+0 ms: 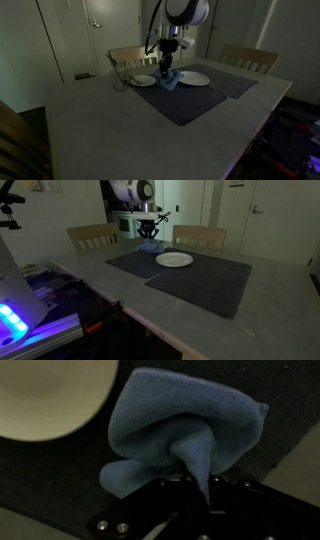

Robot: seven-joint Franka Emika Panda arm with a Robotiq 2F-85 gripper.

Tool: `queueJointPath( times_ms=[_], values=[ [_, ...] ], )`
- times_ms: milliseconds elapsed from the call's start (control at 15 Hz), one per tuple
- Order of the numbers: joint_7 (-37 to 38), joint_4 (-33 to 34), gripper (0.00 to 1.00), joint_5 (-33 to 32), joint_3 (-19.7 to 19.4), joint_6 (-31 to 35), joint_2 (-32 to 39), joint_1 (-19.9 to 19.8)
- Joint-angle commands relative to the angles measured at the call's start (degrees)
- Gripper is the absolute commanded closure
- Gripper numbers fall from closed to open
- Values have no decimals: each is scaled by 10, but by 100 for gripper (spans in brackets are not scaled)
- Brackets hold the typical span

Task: Use the towel to wipe the plate

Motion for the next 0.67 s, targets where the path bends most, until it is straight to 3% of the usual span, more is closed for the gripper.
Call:
queueJointPath(
  times_ms=[0, 267, 600],
  values=[
    [-33, -18, 98, 31, 17, -42, -18, 2],
    [-37, -29, 98, 73, 36, -41, -11, 3],
    [-34, -48, 98, 119, 51, 6, 2, 7]
  ],
)
